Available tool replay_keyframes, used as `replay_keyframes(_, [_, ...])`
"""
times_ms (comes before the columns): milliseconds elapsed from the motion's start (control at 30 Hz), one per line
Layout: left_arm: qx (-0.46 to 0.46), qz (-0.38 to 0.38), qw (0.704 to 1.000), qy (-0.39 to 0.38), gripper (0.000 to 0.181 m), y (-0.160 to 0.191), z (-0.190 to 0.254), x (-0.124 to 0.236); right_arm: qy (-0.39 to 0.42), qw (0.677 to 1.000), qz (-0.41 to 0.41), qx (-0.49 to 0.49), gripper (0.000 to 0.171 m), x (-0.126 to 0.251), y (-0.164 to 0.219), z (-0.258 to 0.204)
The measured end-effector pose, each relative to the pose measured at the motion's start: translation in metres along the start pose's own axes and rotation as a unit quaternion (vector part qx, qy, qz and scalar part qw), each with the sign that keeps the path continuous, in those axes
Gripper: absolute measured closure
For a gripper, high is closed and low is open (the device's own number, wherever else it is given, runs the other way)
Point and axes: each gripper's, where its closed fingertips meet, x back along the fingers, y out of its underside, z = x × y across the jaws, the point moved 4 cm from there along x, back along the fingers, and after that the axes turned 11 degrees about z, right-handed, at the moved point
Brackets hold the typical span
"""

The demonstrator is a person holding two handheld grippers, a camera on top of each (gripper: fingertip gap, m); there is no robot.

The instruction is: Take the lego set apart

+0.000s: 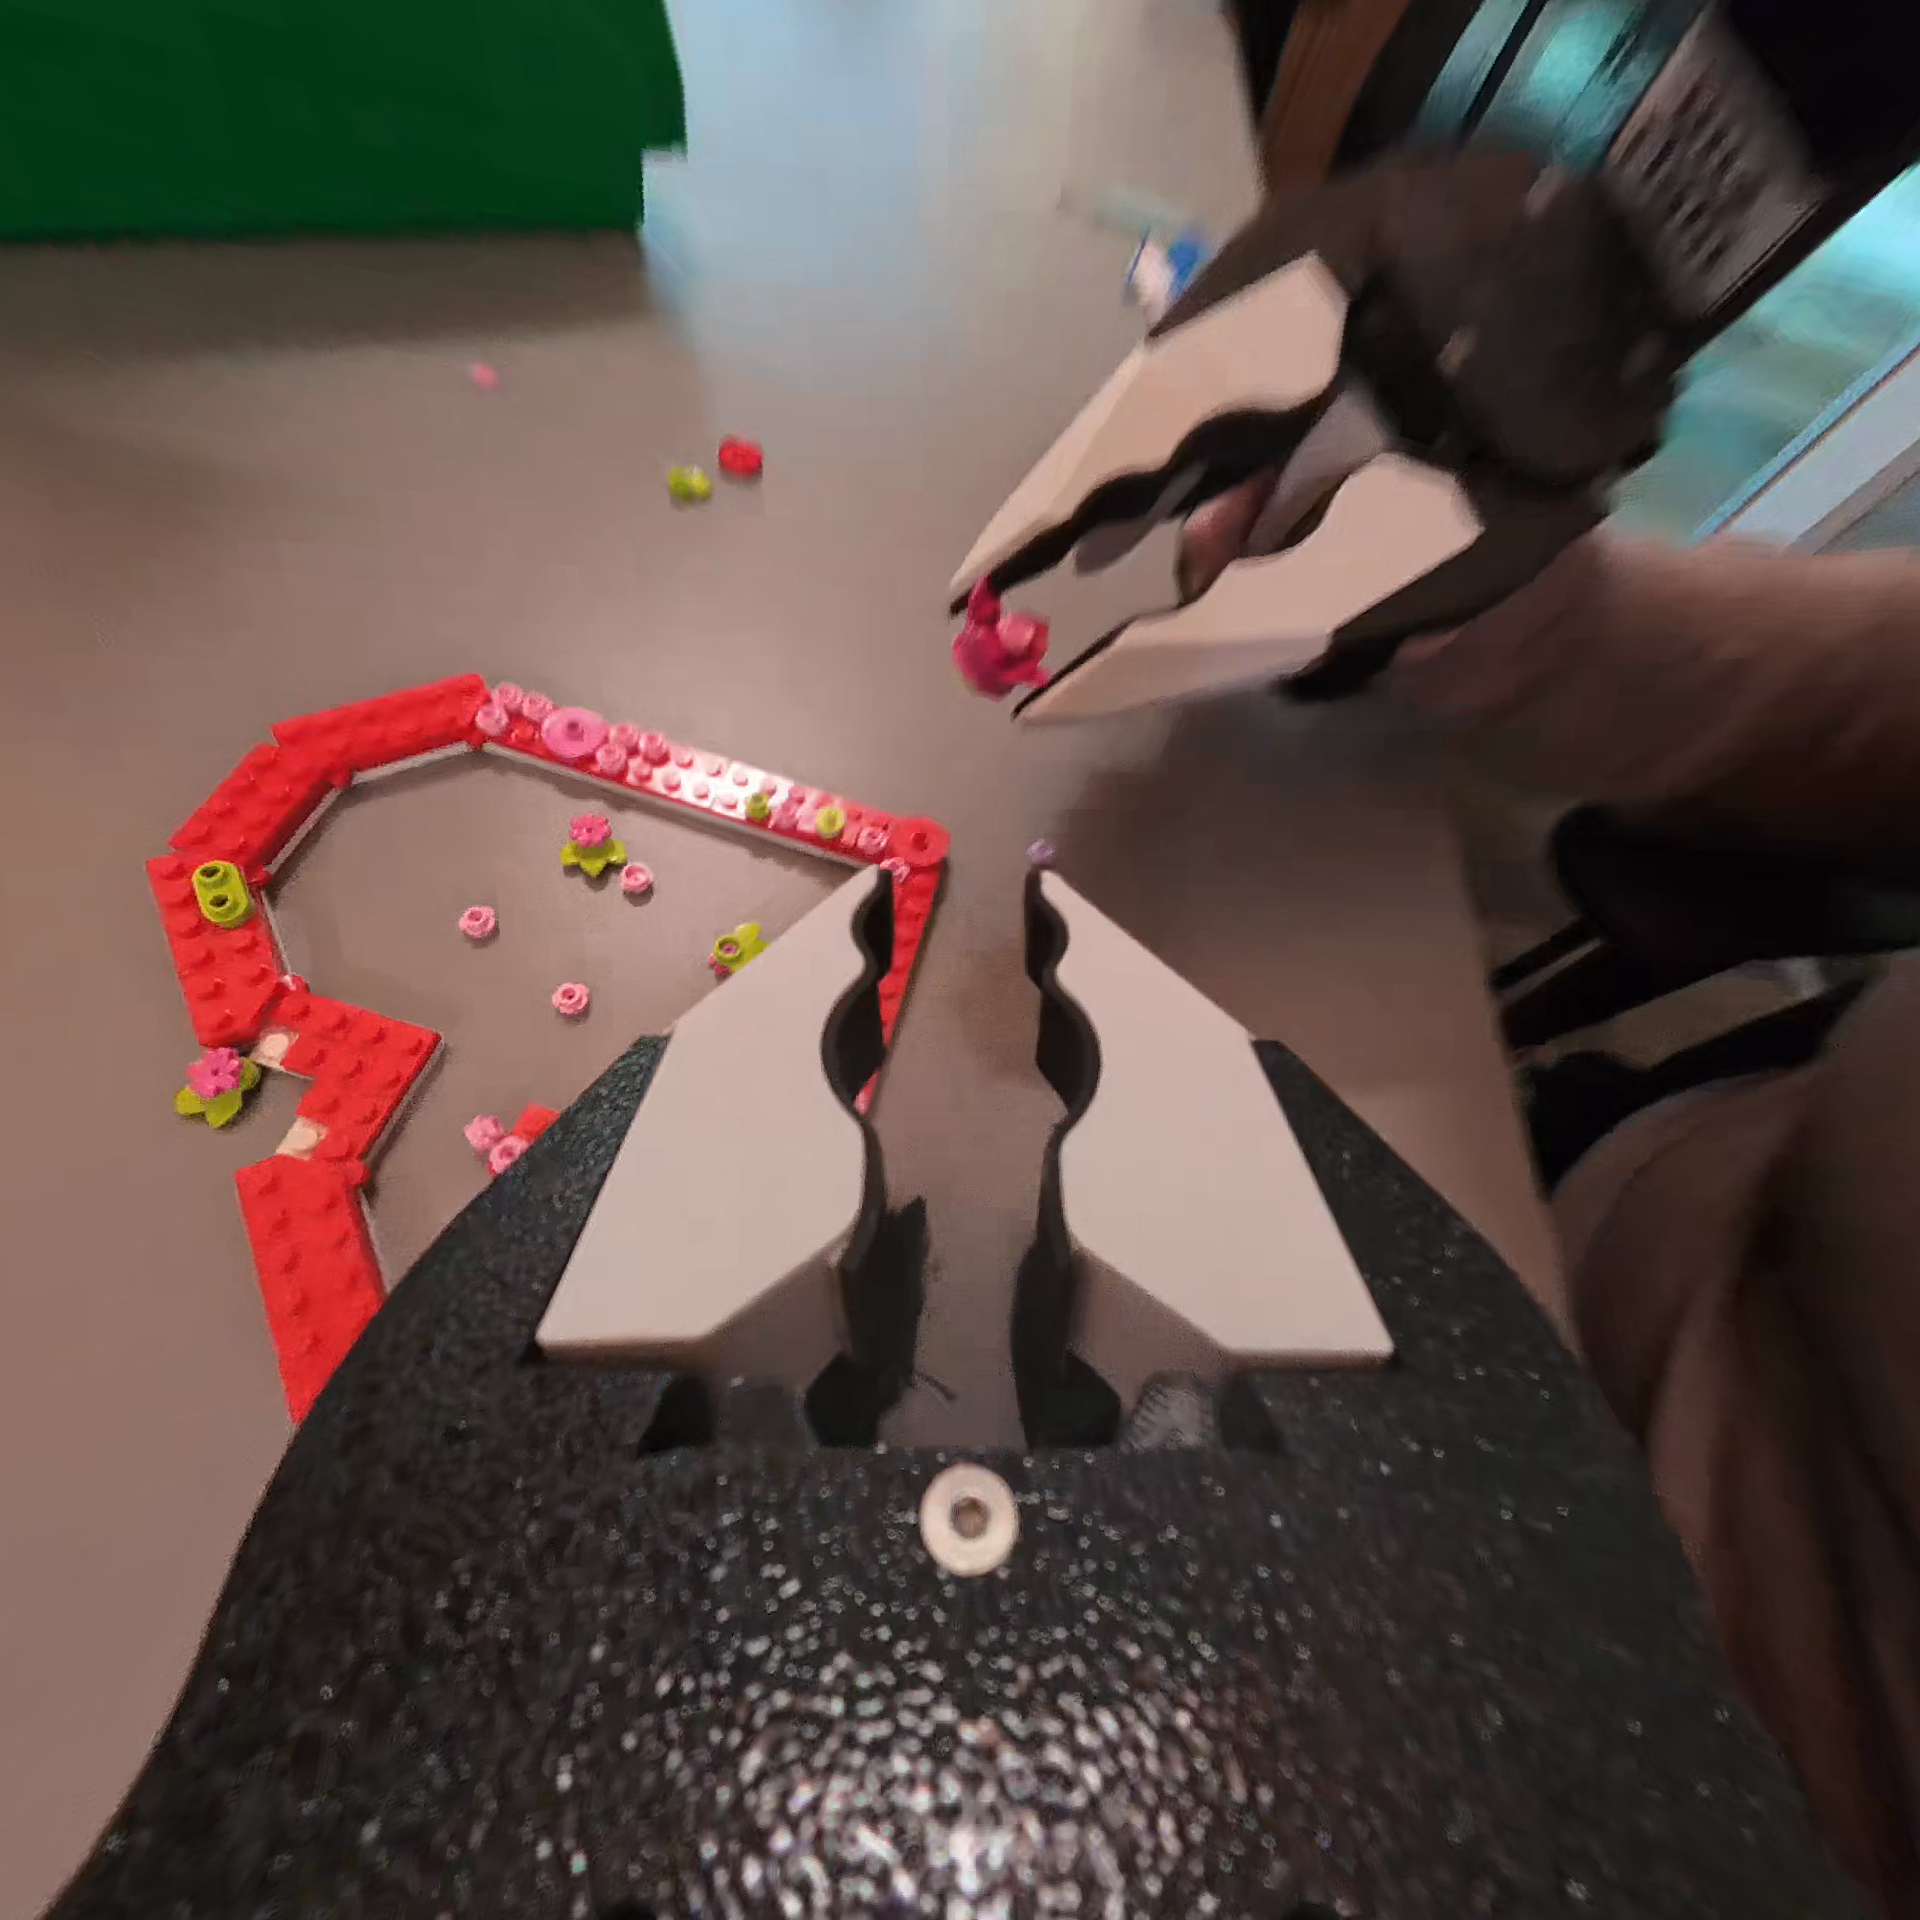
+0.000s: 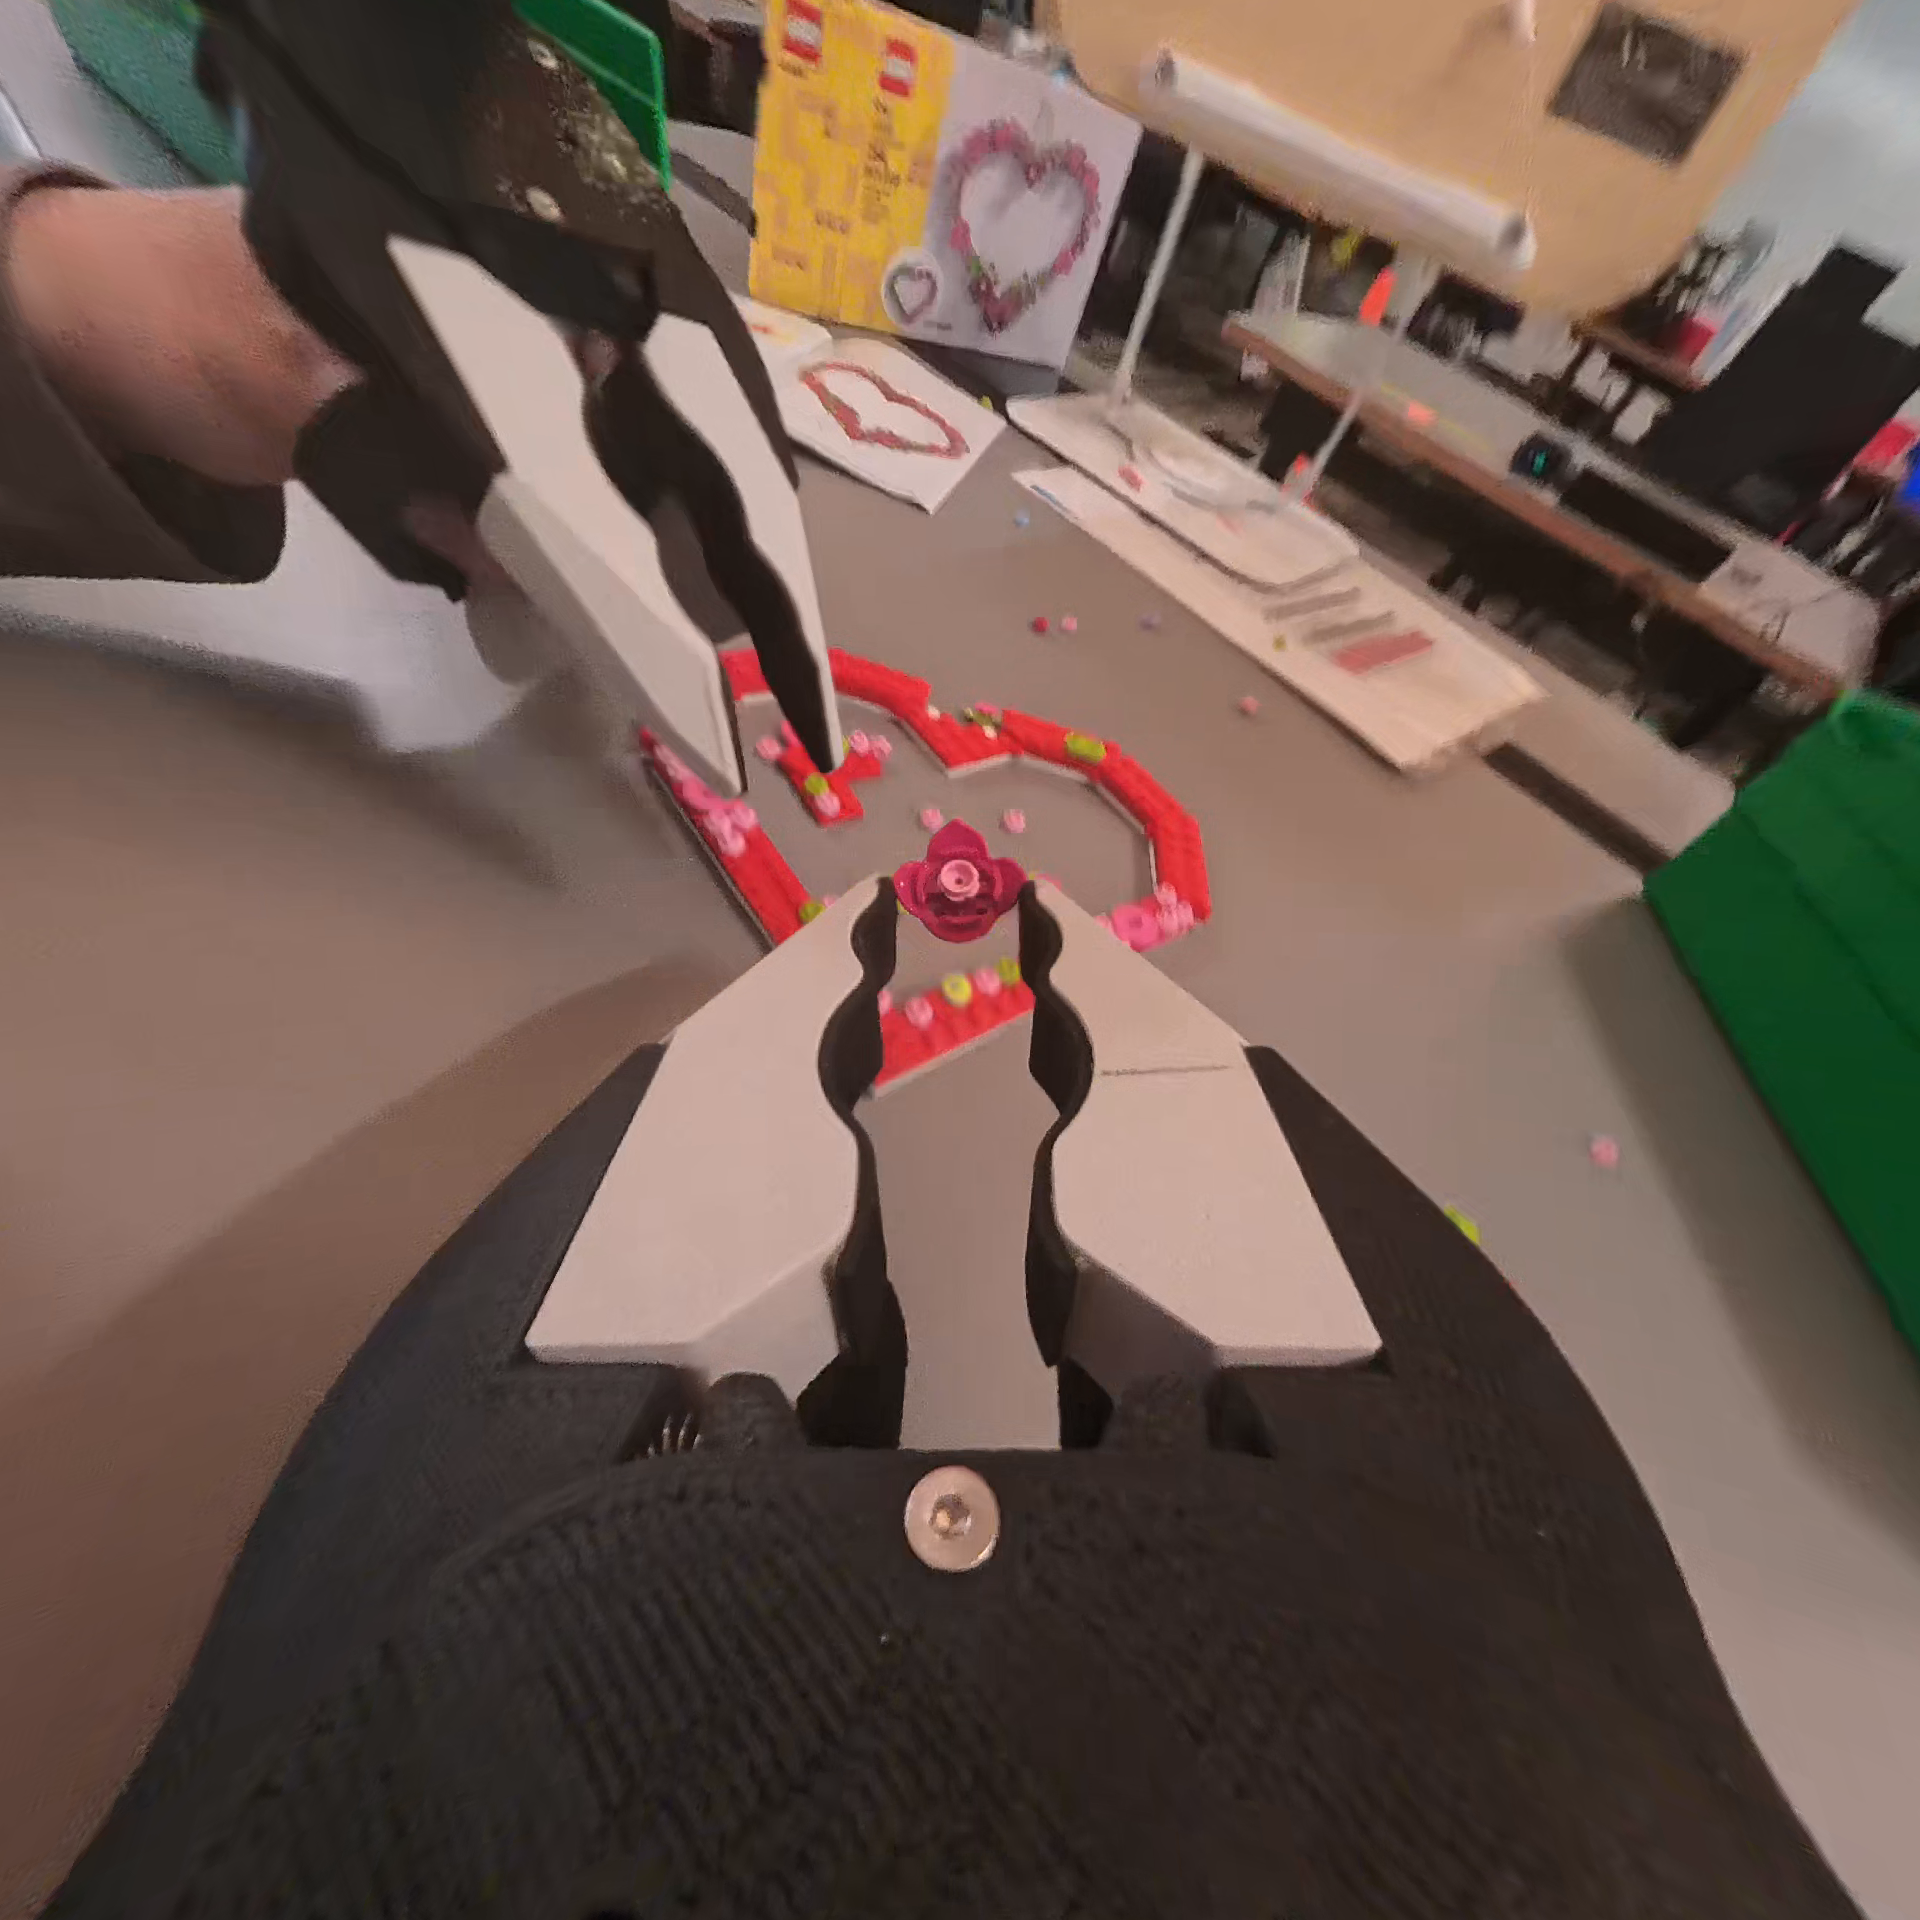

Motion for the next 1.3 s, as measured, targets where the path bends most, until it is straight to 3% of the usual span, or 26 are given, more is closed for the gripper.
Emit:
replay_keyframes(33, [0.013, 0.028, 0.999, 0.014, 0.159, -0.004, 0.001, 0.009, -0.005, 1.000, 0.015, 0.020, 0.149, -0.007, -0.006, -0.005])
replay_keyframes(167, [0.041, 0.114, 0.991, 0.052, 0.151, -0.006, -0.004, 0.054, -0.011, 0.991, 0.087, 0.098, 0.150, -0.047, -0.039, -0.026])
replay_keyframes(233, [0.019, 0.156, 0.988, 0.008, 0.148, -0.006, -0.023, 0.089, -0.018, 0.986, 0.118, 0.115, 0.149, -0.076, -0.058, -0.038])
replay_keyframes(300, [-0.011, 0.189, 0.980, -0.067, 0.147, -0.005, -0.049, 0.131, -0.052, 0.985, 0.157, 0.056, 0.149, -0.107, -0.082, -0.053])
replay_keyframes(367, [-0.050, 0.225, 0.964, -0.130, 0.144, -0.003, -0.068, 0.171, -0.129, 0.965, 0.197, -0.117, 0.149, -0.137, -0.106, -0.068])
replay_keyframes(433, [-0.093, 0.256, 0.944, -0.187, 0.141, -0.004, -0.079, 0.205, -0.196, 0.893, 0.225, -0.337, 0.149, -0.164, -0.128, -0.073])
replay_keyframes(500, [-0.141, 0.279, 0.925, -0.217, 0.142, -0.009, -0.077, 0.230, -0.256, 0.792, 0.245, -0.497, 0.150, -0.184, -0.145, -0.074])
replay_keyframes(567, [-0.199, 0.296, 0.902, -0.243, 0.142, -0.015, -0.068, 0.247, -0.294, 0.739, 0.234, -0.559, 0.150, -0.206, -0.148, -0.082])
replay_keyframes(667, [-0.271, 0.280, 0.882, -0.265, 0.148, -0.016, -0.056, 0.258, -0.328, 0.691, 0.221, -0.605, 0.150, -0.232, -0.145, -0.094])
replay_keyframes(833, [-0.340, 0.235, 0.855, -0.314, 0.171, -0.010, -0.055, 0.257, -0.319, 0.681, 0.199, -0.629, 0.150, -0.260, -0.124, -0.109])
replay_keyframes(933, [-0.346, 0.212, 0.851, -0.333, 0.177, -0.006, -0.061, 0.256, -0.311, 0.691, 0.194, -0.623, 0.150, -0.263, -0.118, -0.109])
replay_keyframes(1300, [-0.333, 0.167, 0.863, -0.341, 0.178, -0.001, -0.071, 0.249, -0.275, 0.709, 0.197, -0.619, 0.151, -0.266, -0.106, -0.106])
